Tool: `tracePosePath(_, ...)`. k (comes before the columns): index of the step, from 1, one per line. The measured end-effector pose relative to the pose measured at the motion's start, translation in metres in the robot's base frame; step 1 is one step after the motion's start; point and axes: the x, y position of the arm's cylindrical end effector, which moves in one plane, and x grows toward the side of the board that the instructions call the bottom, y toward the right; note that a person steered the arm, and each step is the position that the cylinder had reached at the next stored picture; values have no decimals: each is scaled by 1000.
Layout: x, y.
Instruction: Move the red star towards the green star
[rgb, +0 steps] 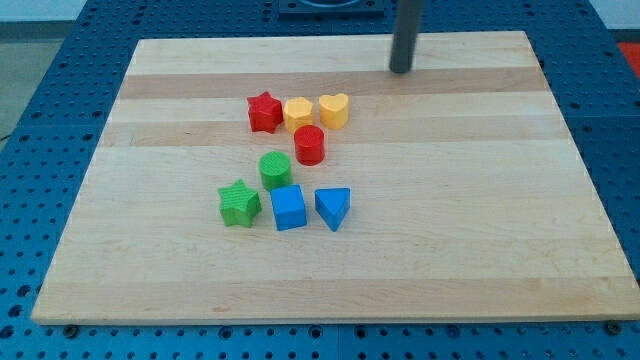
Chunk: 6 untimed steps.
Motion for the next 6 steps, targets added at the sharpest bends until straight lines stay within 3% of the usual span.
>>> tracePosePath(1, -32, -37)
tracePosePath(3, 64, -69)
tracePosePath(5, 65, -77)
tracePosePath(6, 90, -134)
